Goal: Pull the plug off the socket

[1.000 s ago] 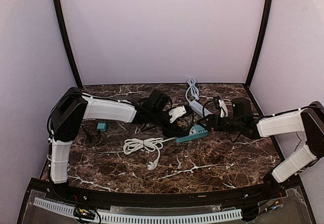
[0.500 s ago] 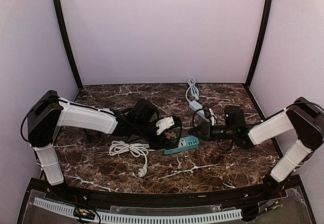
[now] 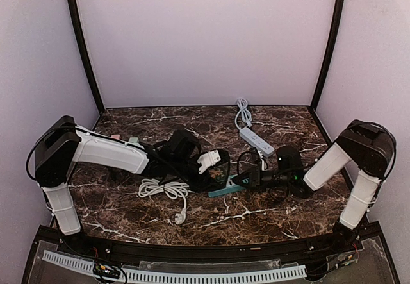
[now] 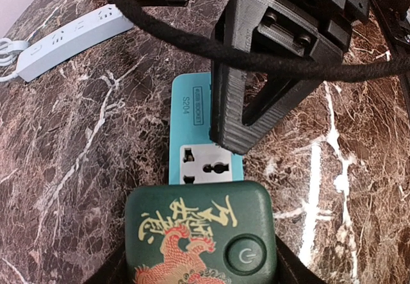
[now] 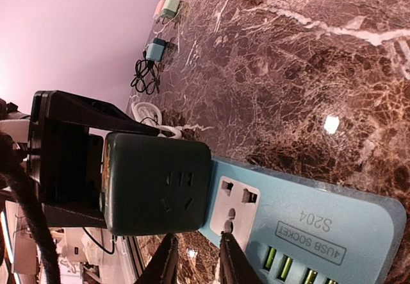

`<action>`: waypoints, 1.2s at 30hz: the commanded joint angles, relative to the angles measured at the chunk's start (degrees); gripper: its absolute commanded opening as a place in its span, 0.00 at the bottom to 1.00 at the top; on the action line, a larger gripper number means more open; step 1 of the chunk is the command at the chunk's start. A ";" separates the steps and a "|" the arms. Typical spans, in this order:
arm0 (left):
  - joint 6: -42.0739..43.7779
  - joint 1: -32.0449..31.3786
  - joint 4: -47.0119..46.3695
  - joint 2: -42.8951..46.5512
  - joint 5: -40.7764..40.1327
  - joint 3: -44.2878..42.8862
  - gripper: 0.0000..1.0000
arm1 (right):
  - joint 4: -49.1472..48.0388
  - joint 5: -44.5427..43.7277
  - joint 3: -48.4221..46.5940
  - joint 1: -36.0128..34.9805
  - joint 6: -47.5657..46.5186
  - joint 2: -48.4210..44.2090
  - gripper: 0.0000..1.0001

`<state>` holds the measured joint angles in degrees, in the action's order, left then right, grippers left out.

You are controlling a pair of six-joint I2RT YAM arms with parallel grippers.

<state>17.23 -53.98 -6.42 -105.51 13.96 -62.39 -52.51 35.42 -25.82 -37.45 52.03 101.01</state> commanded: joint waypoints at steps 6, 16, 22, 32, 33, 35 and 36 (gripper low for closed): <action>0.12 -0.90 -1.38 2.49 -1.04 0.54 0.28 | 3.20 -1.59 -3.66 -0.74 -1.58 1.50 0.32; -0.92 -1.06 -2.06 3.60 -0.27 -0.47 0.27 | 10.86 -5.02 -4.47 -0.82 -6.22 2.89 0.32; 1.87 -1.09 -0.75 4.49 4.11 -0.61 0.27 | 11.03 -4.04 -3.69 -0.86 -9.09 2.07 0.38; 6.27 -1.05 11.70 6.65 10.73 0.63 0.24 | 27.95 -8.98 -2.72 -0.87 -28.11 -17.47 0.77; 5.94 -1.09 11.56 7.17 11.26 1.14 0.24 | 28.59 -8.61 -2.34 -0.87 -29.36 -18.75 0.78; 5.24 -1.18 11.30 8.76 12.33 2.71 0.24 | 29.53 -7.25 -1.64 -0.86 -31.94 -20.52 0.79; 5.17 -1.19 11.31 9.85 12.57 3.72 0.24 | 29.75 -6.40 -1.20 -1.00 -32.97 -21.13 0.79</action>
<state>22.74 -54.65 2.55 -101.23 22.09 -61.54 -27.88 28.45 -28.93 -38.02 27.07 82.32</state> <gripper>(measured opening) 0.582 0.786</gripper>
